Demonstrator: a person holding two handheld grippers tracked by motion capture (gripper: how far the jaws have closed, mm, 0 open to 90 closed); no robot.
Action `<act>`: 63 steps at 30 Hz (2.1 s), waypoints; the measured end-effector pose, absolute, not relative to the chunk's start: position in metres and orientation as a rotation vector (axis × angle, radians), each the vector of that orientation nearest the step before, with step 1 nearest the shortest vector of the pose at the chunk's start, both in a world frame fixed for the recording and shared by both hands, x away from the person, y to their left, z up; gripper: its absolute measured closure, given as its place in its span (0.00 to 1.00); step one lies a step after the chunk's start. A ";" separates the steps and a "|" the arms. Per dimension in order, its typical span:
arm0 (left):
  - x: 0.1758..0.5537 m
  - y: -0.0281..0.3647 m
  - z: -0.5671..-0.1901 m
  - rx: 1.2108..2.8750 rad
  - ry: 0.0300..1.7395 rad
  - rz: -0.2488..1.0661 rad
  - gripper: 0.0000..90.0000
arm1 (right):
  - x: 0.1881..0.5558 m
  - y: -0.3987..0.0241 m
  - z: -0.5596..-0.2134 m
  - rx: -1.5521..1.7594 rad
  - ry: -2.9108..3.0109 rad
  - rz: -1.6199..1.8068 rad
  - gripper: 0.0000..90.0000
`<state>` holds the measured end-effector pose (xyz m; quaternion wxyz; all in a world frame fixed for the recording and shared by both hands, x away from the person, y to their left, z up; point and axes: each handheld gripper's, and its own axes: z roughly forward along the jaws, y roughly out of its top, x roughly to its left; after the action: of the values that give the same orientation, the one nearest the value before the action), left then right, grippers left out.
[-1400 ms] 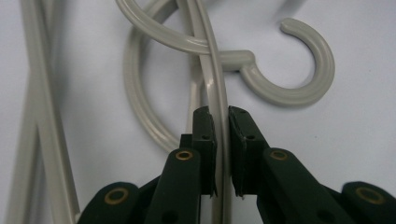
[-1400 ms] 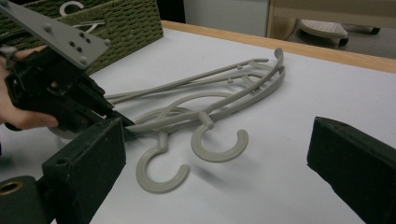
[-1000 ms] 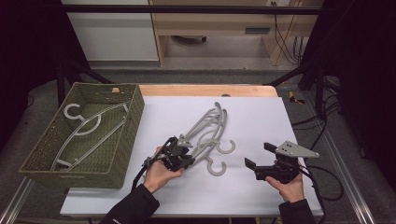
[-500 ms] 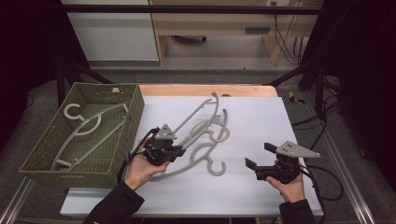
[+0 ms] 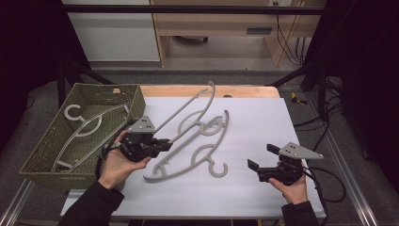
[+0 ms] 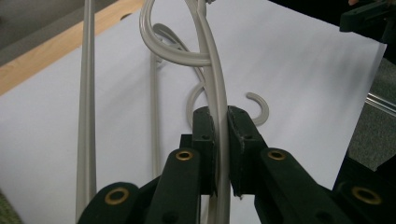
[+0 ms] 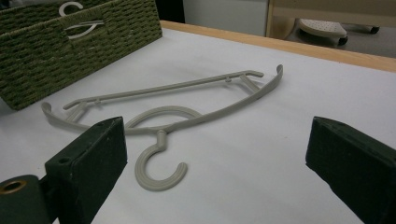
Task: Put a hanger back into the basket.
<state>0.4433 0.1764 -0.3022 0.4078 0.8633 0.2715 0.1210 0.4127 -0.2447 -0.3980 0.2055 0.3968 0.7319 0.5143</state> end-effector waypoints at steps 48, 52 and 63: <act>0.459 0.384 -0.296 2.101 0.969 0.354 0.92 | 0.416 -0.243 -0.402 1.112 2.058 1.410 0.06; 0.460 0.394 -0.299 2.102 0.982 0.343 0.92 | 0.416 -0.242 -0.402 1.117 2.058 1.408 0.06; 0.456 0.410 -0.311 2.076 0.993 0.336 0.92 | 0.416 -0.241 -0.403 1.118 2.061 1.402 0.06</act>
<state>0.4558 0.4103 -0.3108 0.3968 0.8194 0.3920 0.1325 0.4163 -0.2415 -0.4028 0.2032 0.4007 0.7387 0.5024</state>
